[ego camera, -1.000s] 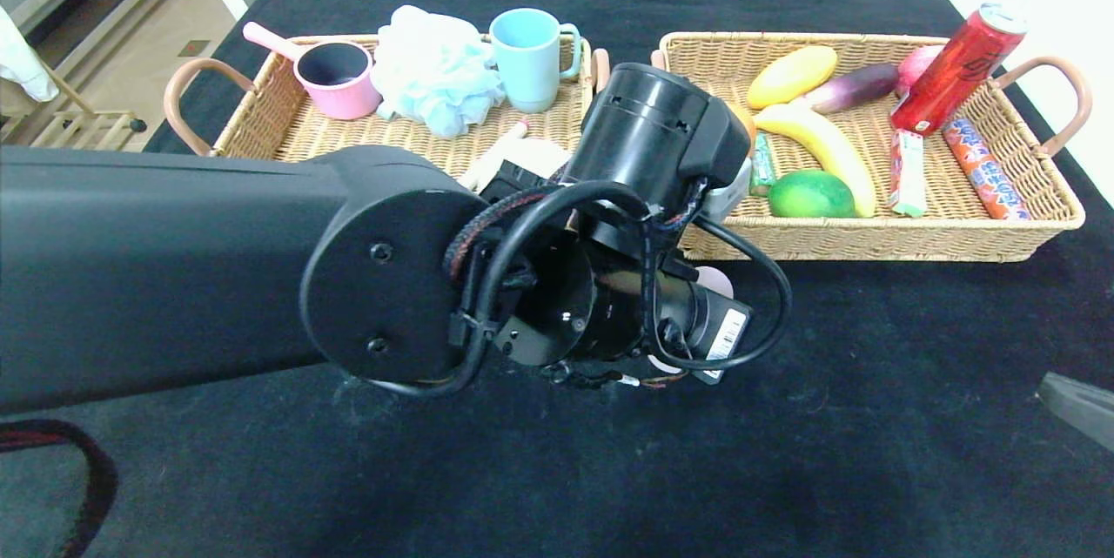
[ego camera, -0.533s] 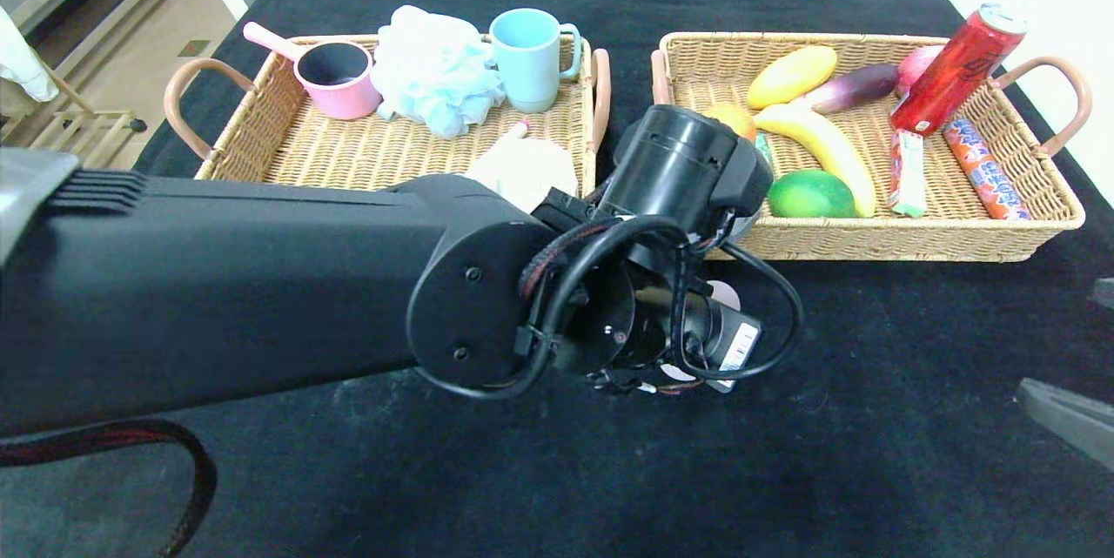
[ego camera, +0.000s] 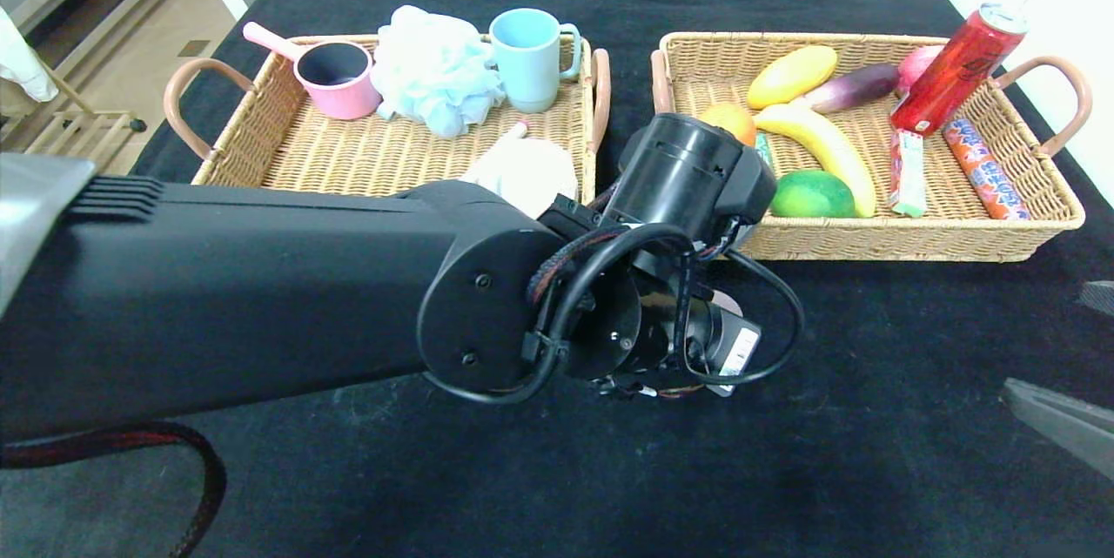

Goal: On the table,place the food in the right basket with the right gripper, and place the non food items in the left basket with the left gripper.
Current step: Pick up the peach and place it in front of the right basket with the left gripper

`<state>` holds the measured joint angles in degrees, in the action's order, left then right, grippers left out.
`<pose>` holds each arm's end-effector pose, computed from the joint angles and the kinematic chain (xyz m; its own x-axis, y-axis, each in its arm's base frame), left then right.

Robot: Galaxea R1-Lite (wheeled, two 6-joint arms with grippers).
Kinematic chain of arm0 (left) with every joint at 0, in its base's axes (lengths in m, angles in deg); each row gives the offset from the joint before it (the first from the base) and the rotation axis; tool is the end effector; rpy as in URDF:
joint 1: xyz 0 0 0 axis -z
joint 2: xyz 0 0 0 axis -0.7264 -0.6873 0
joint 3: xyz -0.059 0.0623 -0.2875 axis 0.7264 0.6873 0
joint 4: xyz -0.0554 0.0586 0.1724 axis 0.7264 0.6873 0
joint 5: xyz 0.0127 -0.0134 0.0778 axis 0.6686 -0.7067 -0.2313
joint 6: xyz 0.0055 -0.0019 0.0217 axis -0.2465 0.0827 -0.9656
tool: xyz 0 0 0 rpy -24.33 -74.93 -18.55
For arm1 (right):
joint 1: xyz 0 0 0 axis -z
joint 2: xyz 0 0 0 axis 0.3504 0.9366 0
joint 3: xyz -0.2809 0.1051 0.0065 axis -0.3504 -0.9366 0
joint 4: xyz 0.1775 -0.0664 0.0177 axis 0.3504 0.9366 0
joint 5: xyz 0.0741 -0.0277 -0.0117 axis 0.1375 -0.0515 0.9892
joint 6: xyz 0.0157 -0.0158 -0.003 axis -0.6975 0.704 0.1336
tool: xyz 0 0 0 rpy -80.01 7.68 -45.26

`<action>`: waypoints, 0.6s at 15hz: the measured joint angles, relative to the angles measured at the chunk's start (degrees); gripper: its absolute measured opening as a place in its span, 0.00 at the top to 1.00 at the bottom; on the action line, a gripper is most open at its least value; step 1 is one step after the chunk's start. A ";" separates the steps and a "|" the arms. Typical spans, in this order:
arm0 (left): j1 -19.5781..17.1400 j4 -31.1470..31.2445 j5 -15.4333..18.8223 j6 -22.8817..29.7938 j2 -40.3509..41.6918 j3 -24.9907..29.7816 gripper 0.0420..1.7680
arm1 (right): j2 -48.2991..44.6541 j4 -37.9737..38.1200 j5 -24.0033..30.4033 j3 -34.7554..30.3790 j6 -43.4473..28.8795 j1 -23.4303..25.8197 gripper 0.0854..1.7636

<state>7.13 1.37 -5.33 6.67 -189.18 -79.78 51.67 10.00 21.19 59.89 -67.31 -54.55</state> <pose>0.2431 -0.3231 0.2318 0.6509 -0.5252 -0.5482 0.6592 0.7491 0.0651 0.0876 0.0577 0.2658 0.8466 0.5019 -0.1771 -0.5284 0.8324 -0.1671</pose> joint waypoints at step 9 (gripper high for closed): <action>0.67 0.52 -3.39 -0.10 0.43 0.33 0.20 | -0.33 -0.04 0.11 -0.02 -0.07 -0.46 0.03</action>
<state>7.80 1.90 -8.72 6.57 -188.76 -79.45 51.34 9.96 21.30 59.87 -67.39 -55.01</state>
